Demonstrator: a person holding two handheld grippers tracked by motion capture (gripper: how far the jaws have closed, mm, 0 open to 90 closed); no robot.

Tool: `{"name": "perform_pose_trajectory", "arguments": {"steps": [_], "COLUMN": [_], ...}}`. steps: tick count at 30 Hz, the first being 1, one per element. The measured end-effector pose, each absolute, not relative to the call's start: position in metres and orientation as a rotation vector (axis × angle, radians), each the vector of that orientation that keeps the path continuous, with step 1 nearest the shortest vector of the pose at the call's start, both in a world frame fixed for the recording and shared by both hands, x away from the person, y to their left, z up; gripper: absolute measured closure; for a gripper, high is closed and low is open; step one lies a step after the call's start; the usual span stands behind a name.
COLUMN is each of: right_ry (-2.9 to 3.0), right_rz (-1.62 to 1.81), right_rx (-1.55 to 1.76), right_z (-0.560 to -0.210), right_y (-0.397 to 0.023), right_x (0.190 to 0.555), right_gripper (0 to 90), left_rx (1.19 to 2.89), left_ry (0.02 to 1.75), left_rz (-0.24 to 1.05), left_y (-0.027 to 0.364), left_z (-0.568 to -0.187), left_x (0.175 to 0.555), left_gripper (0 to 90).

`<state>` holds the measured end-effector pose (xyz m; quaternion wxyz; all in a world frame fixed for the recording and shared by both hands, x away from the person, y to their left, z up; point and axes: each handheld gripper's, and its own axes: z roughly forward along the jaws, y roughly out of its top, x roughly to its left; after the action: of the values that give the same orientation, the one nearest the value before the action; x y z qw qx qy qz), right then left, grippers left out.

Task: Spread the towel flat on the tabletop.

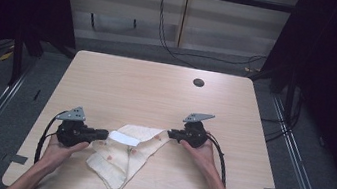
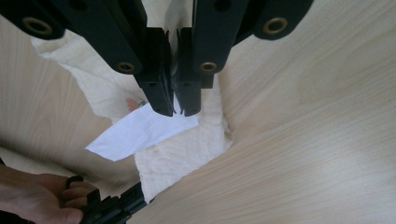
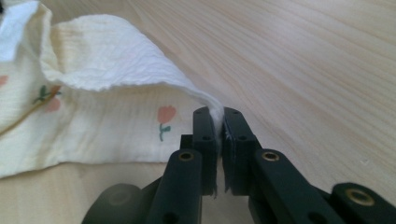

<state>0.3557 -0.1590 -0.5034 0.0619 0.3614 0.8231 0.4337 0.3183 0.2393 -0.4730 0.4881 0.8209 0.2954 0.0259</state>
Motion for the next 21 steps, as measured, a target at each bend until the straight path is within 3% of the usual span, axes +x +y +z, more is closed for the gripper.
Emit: {"name": "perform_pose_trajectory", "arguments": {"steps": [21], "right_ry": [2.474], "right_rz": [1.423], "right_rx": [1.023], "right_z": [-0.46], "right_y": [-0.174], "right_x": [0.331], "right_gripper": [85.9], "left_rx": [1.949], "left_ry": [0.67], "left_rz": [0.067], "left_y": [0.237], "left_z": [-0.461], "left_x": [0.311], "left_gripper": [85.8]}}
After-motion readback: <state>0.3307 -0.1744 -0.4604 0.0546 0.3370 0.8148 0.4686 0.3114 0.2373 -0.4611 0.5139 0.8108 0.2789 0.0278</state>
